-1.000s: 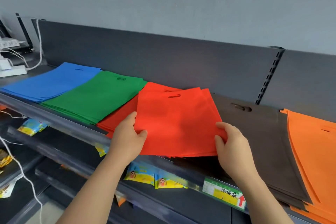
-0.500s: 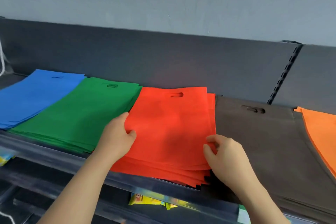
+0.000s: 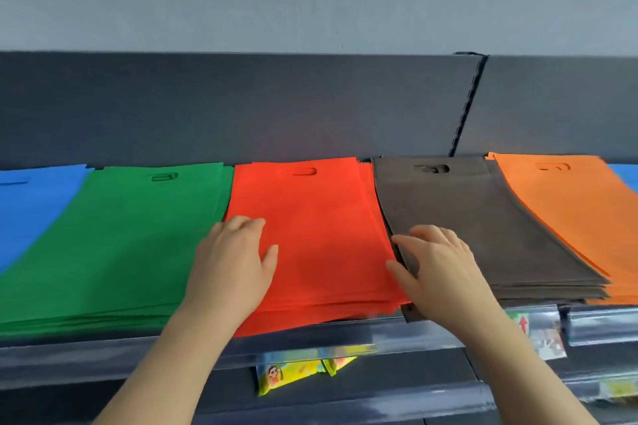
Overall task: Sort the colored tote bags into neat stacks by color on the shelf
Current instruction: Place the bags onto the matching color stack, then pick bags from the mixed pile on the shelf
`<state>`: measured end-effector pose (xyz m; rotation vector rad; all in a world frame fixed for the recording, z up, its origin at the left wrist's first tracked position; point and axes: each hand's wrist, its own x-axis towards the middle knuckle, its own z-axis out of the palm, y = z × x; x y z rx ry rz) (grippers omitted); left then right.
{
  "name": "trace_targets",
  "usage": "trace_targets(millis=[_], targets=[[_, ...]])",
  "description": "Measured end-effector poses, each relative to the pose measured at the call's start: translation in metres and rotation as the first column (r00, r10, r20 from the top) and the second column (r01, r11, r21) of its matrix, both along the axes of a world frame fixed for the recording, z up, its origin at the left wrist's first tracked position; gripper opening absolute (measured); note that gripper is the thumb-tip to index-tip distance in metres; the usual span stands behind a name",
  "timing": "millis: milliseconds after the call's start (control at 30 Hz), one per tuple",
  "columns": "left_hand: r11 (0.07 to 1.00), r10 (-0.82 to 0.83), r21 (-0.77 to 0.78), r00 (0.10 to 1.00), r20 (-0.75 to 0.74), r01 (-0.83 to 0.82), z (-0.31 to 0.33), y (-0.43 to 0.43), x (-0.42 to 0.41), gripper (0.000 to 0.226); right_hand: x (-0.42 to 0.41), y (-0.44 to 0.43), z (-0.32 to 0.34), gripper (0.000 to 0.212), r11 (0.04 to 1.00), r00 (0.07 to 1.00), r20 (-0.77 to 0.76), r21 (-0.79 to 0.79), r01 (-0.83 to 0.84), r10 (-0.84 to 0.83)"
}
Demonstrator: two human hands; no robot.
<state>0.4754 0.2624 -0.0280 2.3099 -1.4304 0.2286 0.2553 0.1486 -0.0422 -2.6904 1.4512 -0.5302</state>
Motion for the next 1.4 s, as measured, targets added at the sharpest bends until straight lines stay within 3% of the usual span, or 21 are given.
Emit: trace_targets(millis=[133, 467, 1000, 1400], targets=[[0.977, -0.190, -0.090, 0.980, 0.066, 0.196, 0.006, -0.018, -0.029, 0.036, -0.029, 0.008, -0.001, 0.036, 0.993, 0.983, 0.139, 0.009, 0.120, -0.120], [0.889, -0.452, -0.061, 0.891, 0.053, 0.454, 0.000, -0.068, -0.140, 0.024, -0.135, 0.012, 0.001, 0.047, 0.943, 0.935, 0.124, 0.059, 0.327, -0.332], [0.841, -0.540, -0.057, 0.842, -0.016, 0.538, -0.002, -0.173, -0.365, 0.035, -0.366, -0.079, 0.006, 0.040, 0.903, 0.900, 0.079, 0.040, 0.427, -0.429], [0.830, -0.557, 0.004, 0.829, -0.050, 0.558, -0.010, -0.267, -0.447, 0.033, -0.444, -0.161, 0.003, 0.030, 0.863, 0.862, 0.054, 0.050, 0.502, -0.505]])
